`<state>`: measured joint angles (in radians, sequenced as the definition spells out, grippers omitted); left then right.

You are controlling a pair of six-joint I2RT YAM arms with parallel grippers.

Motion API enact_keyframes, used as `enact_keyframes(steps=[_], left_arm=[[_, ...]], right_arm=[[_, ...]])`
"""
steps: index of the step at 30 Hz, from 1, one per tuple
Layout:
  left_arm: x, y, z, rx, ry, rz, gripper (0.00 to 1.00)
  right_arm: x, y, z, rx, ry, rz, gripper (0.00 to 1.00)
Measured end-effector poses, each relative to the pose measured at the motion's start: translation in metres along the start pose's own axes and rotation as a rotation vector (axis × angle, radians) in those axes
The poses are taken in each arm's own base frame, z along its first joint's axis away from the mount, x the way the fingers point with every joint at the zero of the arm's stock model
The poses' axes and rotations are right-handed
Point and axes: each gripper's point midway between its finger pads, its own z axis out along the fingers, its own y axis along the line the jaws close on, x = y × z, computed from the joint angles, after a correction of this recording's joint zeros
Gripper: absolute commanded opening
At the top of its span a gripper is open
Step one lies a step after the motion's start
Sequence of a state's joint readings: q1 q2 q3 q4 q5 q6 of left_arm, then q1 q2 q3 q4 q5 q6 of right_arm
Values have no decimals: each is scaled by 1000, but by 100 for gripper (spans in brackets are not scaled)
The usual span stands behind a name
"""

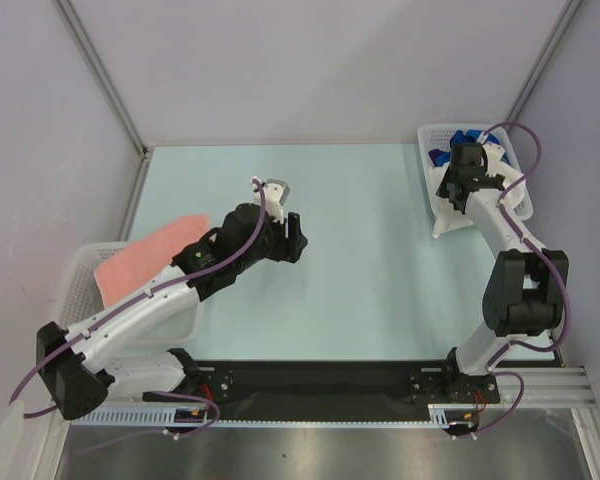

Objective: Fold and stack the towels
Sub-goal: Grab crumpled towel

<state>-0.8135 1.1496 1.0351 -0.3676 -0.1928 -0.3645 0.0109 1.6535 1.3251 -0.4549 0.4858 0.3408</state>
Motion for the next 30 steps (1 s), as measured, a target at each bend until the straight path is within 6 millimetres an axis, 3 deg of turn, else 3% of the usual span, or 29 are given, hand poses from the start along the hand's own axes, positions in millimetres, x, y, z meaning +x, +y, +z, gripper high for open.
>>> enact_keyframes(steps=[4,7,8,13,17,20,23,30], left_arm=[[0,-3,0,14,3,0,66],[1,-3,1,17,4,0,66],[1,-3,1,18,5,-1,66],[2,-4,2,19,8,0,65],[1,-4,2,19,7,0,65],[1,-4,2,19,7,0,65],[1,-4,2,19,6,-1,65],[0,-3,1,14,-1,-1,65]], right_arm=[[3,-4,8,38,5,-14,80],[13,-3,18,55,28,-29,70],[16,-3,21,59,36,-34,58],[20,-2,25,64,47,-36,31],[9,0,18,52,31,-22,0],[-13,3,4,26,-6,4,0],[-48,7,-21,-15,-79,44,0],[-123,26,-107,-160,-265,112,0]])
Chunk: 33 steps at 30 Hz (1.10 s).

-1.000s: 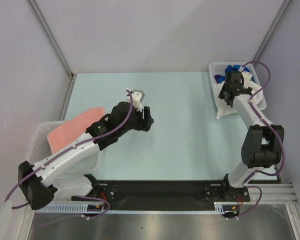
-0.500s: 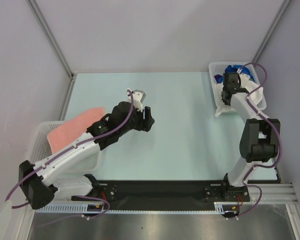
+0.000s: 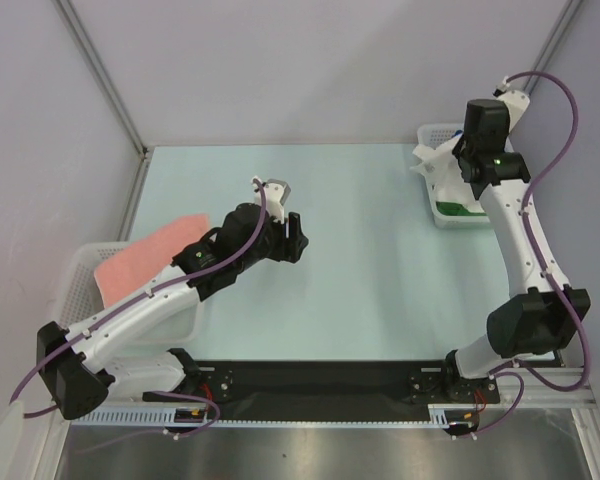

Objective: Fold and stack the towels
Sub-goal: Grab crumpled towel, then move the towel to the center of the board

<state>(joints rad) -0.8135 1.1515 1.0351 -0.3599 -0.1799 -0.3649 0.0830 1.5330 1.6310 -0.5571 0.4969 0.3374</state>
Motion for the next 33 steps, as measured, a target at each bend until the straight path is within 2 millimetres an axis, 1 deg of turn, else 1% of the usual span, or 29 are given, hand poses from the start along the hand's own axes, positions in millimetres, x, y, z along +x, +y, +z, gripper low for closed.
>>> enact_keyframes(steps=[2,4,6,8,12,16,19,21,23,25,26,27,28,29,31,32,33], left_arm=[[0,0,0,0,0,0,65],[-1,0,0,1,-2,0,65],[-2,-1,0,3,-7,-1,65],[-2,-1,0,2,-9,-1,65],[-5,1,-2,-8,-20,-2,66],[-13,5,-8,-26,-54,-8,66],[-23,9,-18,-43,-96,-18,68],[-31,12,-25,-57,-129,-28,69],[-39,16,-34,-69,-163,-43,69],[-44,17,-40,-71,-190,-53,70],[-47,16,-43,-66,-205,-64,70],[-46,15,-41,-60,-204,-66,70],[-43,14,-37,-53,-200,-70,70],[-38,13,-33,-45,-193,-69,70],[-19,11,-17,-29,-138,-56,69],[-8,10,-8,-22,-102,-48,68],[4,9,2,-17,-60,-39,68]], right_arm=[[-16,15,-19,-58,-34,10,0],[-27,29,-36,-110,-59,11,0],[-35,47,-54,-173,-80,2,0],[-37,68,-74,-251,-90,-11,0],[-35,112,-117,-435,-87,-38,0],[-31,143,-160,-603,-76,-51,0],[-25,158,-187,-709,-61,-62,0],[-17,165,-200,-771,-43,-63,1],[-3,164,-208,-818,-13,-59,2],[22,159,-209,-846,37,-63,4],[54,154,-205,-850,111,-76,4],[66,156,-201,-856,132,-76,6],[78,156,-197,-860,150,-78,7],[97,154,-192,-858,190,-88,8],[137,149,-180,-837,275,-118,10],[157,145,-174,-821,321,-132,14],[173,142,-167,-807,355,-140,23]])
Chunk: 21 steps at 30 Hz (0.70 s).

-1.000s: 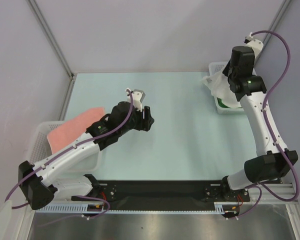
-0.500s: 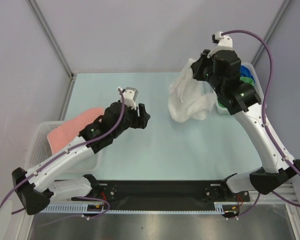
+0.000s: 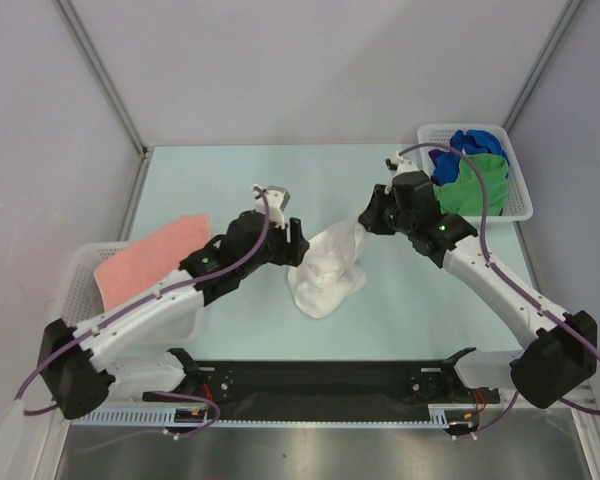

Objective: Fold and stack the towels
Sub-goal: Move the towel to the center of the board

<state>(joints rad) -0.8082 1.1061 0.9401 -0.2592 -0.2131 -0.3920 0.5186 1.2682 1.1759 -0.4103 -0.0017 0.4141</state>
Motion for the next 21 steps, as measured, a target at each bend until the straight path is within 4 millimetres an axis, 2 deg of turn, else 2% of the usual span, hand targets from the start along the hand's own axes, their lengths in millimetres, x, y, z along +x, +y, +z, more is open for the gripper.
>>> enact_keyframes(steps=[2,4,7,8,9,10,13,16,21], left_arm=[[21,-2,16,9,69,12,68],[42,-2,29,14,137,22,68],[61,-4,45,24,192,30,68],[66,-5,50,29,206,34,67],[69,-6,55,32,217,38,67],[74,-7,61,34,234,44,67],[80,-12,81,43,272,75,66],[74,-18,102,49,273,116,66],[60,-31,122,94,257,163,65]], right_arm=[[28,-19,11,44,67,26,28],[45,-36,15,98,103,42,40],[50,-53,14,168,99,55,45],[51,-56,12,184,89,61,50],[52,-59,10,195,84,66,62],[52,-62,7,212,71,76,64],[59,-74,-2,255,46,92,65],[78,-85,-7,289,52,108,66],[109,-97,-11,324,97,120,60]])
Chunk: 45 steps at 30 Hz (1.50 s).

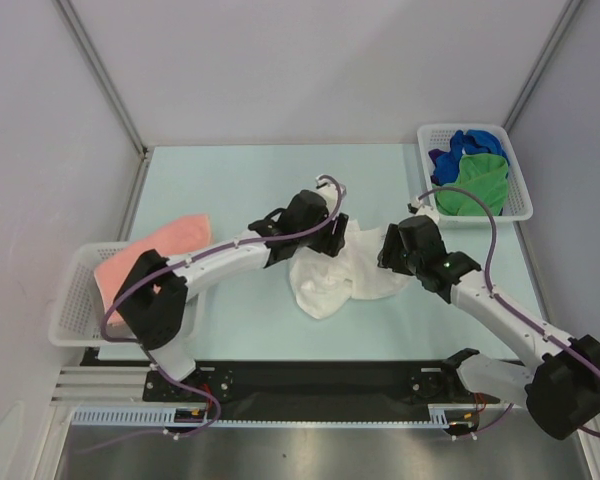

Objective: Fold and stack the towels
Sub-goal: Move the towel to the center of the board, then flatten out the crumpled towel

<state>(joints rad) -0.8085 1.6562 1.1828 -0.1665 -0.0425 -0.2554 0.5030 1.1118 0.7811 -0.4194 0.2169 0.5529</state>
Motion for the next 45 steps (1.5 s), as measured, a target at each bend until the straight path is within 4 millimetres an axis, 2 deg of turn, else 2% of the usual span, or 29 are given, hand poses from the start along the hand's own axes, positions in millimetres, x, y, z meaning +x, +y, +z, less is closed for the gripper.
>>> enact_keyframes(steps=[5,8,13,17,22,24,26,32,36,39,45], left_arm=[[-18,-15,21,59,5,41,61],[-22,-21,29,85,11,47,59],[-7,-28,26,83,36,13,59],[23,-43,10,42,79,5,58],[39,-83,-16,39,84,-63,57],[44,-87,-24,26,85,-122,59],[47,-82,-28,-18,85,-207,59],[66,-74,-25,-125,113,-439,59],[81,-86,-19,-146,137,-537,62],[90,-95,-17,-154,156,-594,68],[91,-105,-16,-186,161,-719,71]], right_arm=[[11,-5,1,13,8,9,58],[5,-12,2,30,-7,28,57],[-24,-35,23,100,-33,82,52],[-41,-53,48,140,-31,104,51],[-45,-60,96,175,42,56,46],[-48,-60,113,183,56,37,46],[-49,-61,125,196,70,20,46],[-61,-65,142,231,63,-12,46],[-64,-64,150,233,67,-26,46],[-61,-66,155,240,79,-31,46],[-56,-70,157,256,92,-41,46]])
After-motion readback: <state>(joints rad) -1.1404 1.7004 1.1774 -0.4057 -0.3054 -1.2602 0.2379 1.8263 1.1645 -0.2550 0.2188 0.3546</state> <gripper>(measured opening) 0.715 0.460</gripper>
